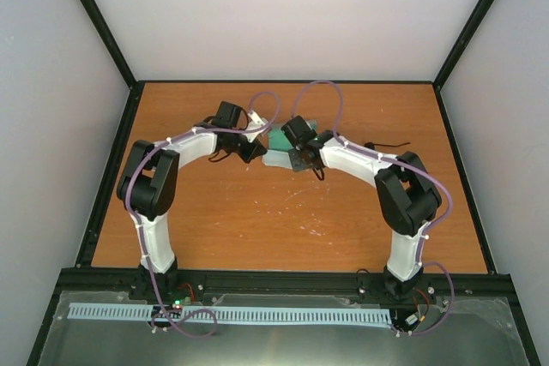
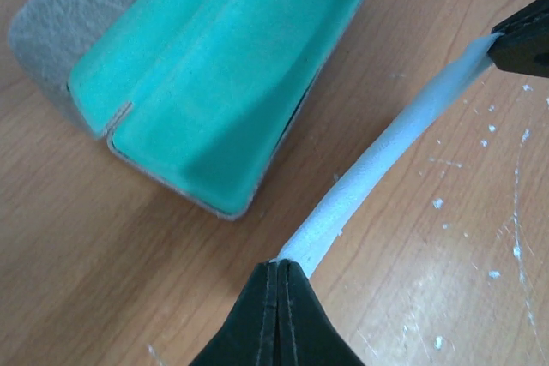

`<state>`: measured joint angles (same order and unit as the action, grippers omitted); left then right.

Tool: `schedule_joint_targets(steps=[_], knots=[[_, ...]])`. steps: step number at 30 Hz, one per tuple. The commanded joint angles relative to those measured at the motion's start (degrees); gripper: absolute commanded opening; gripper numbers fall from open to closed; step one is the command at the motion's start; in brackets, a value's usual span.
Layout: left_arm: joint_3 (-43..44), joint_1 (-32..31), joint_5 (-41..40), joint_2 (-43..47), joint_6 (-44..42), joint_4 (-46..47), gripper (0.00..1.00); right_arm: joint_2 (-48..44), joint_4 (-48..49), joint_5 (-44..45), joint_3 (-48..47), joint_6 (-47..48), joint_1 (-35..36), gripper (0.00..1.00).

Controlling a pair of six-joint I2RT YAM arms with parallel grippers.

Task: Organize the sunglasses
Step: Place the glasses cleaning cloth in the sunglasses case.

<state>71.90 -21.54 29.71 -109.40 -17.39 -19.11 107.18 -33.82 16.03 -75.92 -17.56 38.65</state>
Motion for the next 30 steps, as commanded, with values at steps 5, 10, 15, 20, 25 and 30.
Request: schedule_joint_targets(steps=[5,10,15,20,25,30], knots=[[5.70,-1.56,1.57,-4.32,1.37,0.14,0.00,-0.30,0.75,1.54,-2.72,2.85,-3.95,0.03],[7.27,-1.66,1.56,-5.62,1.91,0.18,0.01,1.49,0.61,0.29,-4.41,4.44,-5.63,0.03],[9.23,-1.66,1.10,-6.97,1.88,-0.06,0.00,3.27,0.47,-0.78,-5.83,5.25,-6.63,0.03],[10.48,-1.66,0.72,-8.06,1.59,-0.07,0.00,4.86,0.28,-0.85,-7.38,6.16,-7.31,0.03],[12.11,-1.65,0.48,-9.31,1.30,-0.34,0.01,6.03,0.27,-1.32,-8.70,6.66,-8.25,0.03],[13.75,-1.66,0.53,-10.65,1.14,-0.43,0.01,7.31,0.37,-1.82,-9.43,6.92,-8.96,0.03]])
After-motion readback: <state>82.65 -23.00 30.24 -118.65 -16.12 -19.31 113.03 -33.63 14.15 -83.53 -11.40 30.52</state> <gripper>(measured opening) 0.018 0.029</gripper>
